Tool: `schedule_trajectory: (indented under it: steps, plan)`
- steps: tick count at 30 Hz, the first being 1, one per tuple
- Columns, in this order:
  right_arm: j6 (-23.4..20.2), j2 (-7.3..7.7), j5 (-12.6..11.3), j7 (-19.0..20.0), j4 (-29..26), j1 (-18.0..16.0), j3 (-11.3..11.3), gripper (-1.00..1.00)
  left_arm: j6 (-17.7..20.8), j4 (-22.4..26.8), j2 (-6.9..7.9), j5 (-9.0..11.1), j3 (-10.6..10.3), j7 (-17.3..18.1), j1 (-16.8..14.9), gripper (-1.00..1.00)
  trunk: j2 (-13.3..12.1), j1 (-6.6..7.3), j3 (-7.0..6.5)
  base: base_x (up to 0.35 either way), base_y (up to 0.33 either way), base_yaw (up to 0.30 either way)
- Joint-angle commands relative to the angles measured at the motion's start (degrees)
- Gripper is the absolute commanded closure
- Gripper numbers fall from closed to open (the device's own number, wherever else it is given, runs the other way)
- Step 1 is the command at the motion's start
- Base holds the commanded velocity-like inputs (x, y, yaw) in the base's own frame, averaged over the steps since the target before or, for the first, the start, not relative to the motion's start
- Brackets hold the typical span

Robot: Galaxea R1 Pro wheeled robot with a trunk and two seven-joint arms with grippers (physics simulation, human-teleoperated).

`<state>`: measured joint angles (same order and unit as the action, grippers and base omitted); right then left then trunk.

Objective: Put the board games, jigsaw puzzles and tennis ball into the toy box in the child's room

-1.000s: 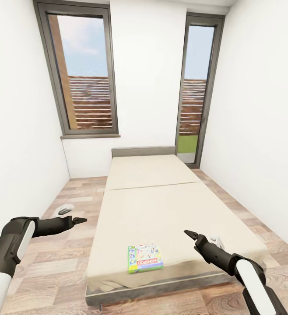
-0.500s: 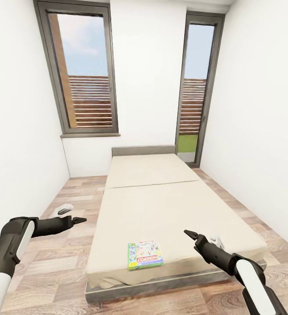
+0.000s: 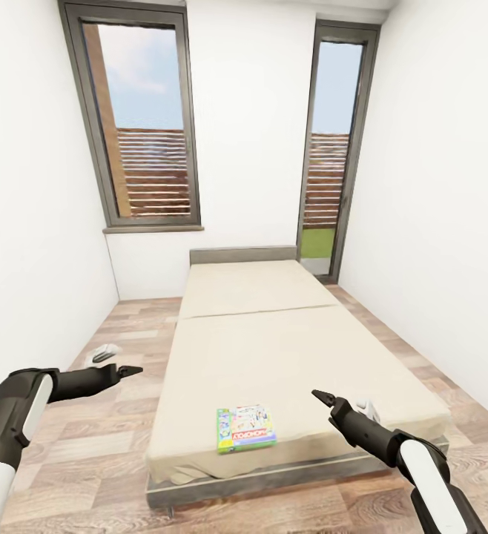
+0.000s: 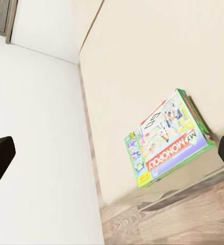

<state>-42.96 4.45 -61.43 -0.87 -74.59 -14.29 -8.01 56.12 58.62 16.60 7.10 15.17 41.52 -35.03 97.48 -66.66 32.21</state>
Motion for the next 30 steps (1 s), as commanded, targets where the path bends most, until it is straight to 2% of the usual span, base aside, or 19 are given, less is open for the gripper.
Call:
schedule_trajectory:
  steps: [1, 3, 7, 16, 30]
  plan:
    - [-0.3, -0.02, -0.2, -0.1, 0.0, 0.0, -0.1, -1.00, 0.4, 0.0, 0.00, 0.4, 0.5, -0.1, 0.0, -1.00, 0.0, 0.03, 0.06, -0.232, 0.000, 0.000]
    - [-0.3, -0.04, -0.2, -0.1, 0.0, 0.0, -0.1, -1.00, 0.4, 0.0, -0.04, 0.4, 1.7, -0.1, 0.0, -1.00, 0.0, 0.03, 0.06, -0.177, 0.000, 0.000]
    - [-0.3, 0.01, -0.2, -0.1, 0.1, 0.0, -0.1, -1.00, 0.3, 0.0, -0.07, 0.4, 2.6, -0.1, 0.0, -1.00, 0.0, 0.03, 0.06, -0.070, 0.000, 0.000]
    - [-0.2, 0.03, -0.3, 0.0, 0.6, 0.0, -0.1, -1.00, 0.2, 0.0, -0.08, 0.4, 2.9, -0.1, 0.0, -1.00, 0.0, 0.03, 0.06, -0.168, 0.000, 0.000]
    - [-0.2, 0.10, 0.1, 0.1, 1.4, 0.0, -0.1, -1.00, 0.0, 0.0, -0.08, 0.3, 2.9, -0.1, 0.0, -1.00, 0.0, 0.03, 0.06, -0.063, 0.000, 0.000]
